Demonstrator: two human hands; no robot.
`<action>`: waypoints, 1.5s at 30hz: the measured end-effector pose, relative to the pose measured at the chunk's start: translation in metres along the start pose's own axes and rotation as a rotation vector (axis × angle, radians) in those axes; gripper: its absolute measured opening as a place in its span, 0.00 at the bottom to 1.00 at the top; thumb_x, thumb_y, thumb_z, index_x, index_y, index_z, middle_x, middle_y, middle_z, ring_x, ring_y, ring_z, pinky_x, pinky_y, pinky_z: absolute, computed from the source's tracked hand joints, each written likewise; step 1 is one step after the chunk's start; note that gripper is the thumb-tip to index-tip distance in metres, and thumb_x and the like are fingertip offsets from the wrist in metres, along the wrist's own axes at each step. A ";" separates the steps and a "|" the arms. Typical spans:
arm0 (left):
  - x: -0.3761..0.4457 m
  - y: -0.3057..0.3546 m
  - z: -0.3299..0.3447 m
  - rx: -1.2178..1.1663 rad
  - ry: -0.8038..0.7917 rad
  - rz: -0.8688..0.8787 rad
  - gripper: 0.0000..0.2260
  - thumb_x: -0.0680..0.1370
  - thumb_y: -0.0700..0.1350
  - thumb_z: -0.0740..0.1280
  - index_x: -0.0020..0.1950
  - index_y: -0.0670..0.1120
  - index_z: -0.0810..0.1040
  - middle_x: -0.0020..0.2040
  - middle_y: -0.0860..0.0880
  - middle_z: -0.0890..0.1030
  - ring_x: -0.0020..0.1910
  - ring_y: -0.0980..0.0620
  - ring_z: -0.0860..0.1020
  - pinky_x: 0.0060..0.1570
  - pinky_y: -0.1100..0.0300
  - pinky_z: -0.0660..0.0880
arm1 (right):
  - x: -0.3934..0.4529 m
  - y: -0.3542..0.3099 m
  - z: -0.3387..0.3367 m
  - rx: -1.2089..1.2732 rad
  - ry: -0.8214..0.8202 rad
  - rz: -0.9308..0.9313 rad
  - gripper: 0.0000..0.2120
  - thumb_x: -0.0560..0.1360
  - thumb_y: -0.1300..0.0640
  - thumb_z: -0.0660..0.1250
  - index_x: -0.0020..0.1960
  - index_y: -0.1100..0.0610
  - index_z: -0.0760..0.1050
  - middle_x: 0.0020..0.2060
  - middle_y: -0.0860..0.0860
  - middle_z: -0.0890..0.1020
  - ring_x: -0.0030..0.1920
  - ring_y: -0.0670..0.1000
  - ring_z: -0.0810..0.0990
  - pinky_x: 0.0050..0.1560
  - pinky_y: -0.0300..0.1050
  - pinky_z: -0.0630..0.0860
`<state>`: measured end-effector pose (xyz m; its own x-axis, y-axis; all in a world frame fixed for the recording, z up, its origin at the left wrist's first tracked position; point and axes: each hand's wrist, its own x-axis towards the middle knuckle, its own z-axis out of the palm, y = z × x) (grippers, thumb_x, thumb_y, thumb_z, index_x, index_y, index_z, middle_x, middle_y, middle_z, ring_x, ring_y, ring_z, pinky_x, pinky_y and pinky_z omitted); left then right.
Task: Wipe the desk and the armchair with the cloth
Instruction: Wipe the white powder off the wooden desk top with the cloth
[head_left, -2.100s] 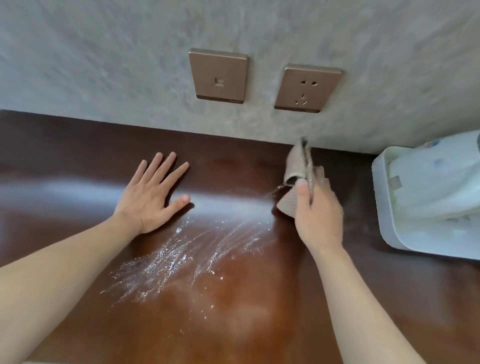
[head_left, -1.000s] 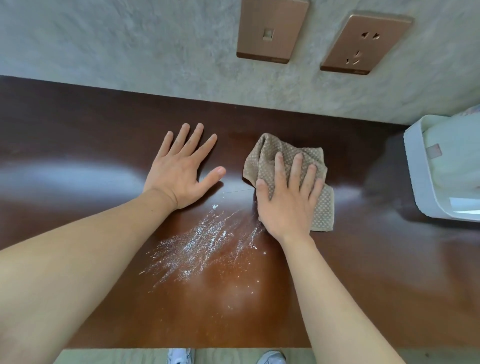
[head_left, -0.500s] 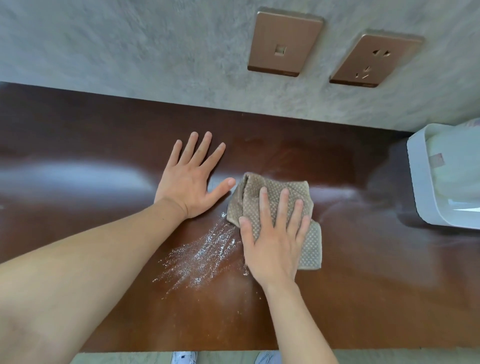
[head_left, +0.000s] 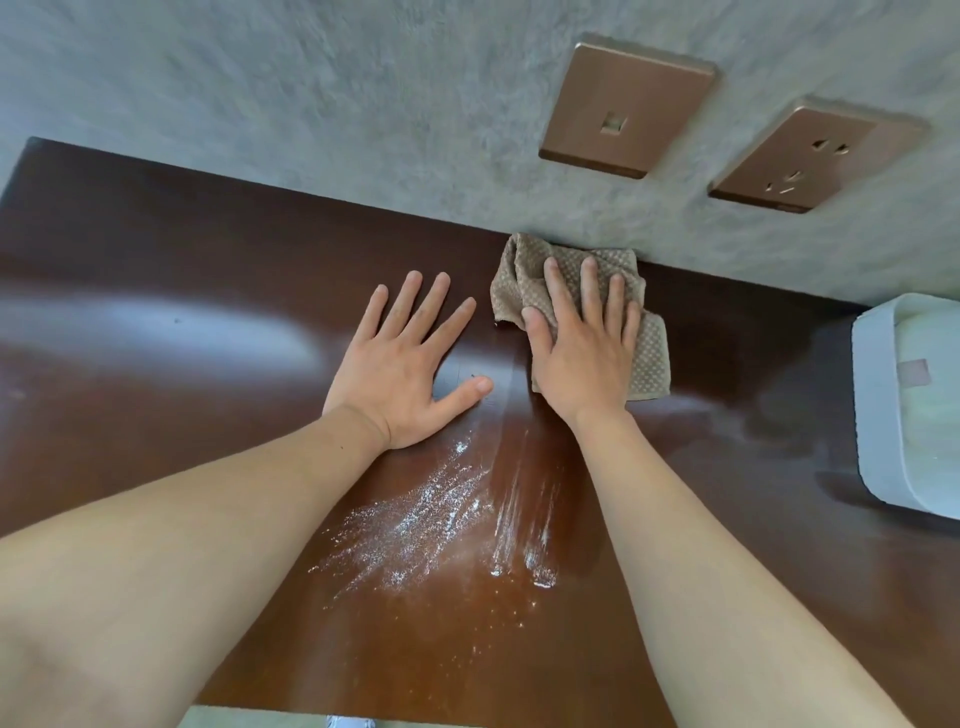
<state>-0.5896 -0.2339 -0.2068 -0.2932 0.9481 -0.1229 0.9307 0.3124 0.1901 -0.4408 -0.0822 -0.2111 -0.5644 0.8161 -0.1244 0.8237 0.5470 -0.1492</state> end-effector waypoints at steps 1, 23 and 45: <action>0.000 0.000 0.000 0.000 0.002 -0.002 0.41 0.76 0.74 0.36 0.83 0.54 0.53 0.83 0.47 0.50 0.82 0.44 0.45 0.79 0.42 0.44 | 0.001 0.000 0.000 0.015 0.012 0.001 0.26 0.83 0.38 0.46 0.80 0.40 0.51 0.81 0.50 0.51 0.81 0.58 0.45 0.79 0.58 0.40; -0.016 -0.002 -0.010 -0.276 0.065 0.064 0.39 0.78 0.70 0.43 0.82 0.48 0.55 0.83 0.46 0.54 0.82 0.48 0.48 0.80 0.47 0.44 | -0.231 0.020 0.007 0.289 -0.106 0.130 0.28 0.79 0.35 0.31 0.78 0.34 0.48 0.80 0.41 0.41 0.78 0.44 0.31 0.77 0.52 0.30; -0.115 -0.055 0.003 0.055 -0.011 0.027 0.32 0.81 0.68 0.40 0.82 0.57 0.52 0.83 0.47 0.52 0.82 0.43 0.48 0.79 0.42 0.47 | -0.139 -0.051 0.023 0.067 -0.049 0.090 0.31 0.80 0.34 0.35 0.79 0.43 0.32 0.81 0.51 0.41 0.80 0.56 0.36 0.77 0.61 0.33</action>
<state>-0.6064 -0.3598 -0.2059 -0.2653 0.9555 -0.1291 0.9491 0.2824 0.1398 -0.4056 -0.2275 -0.2091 -0.4912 0.8504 -0.1883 0.8669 0.4565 -0.2001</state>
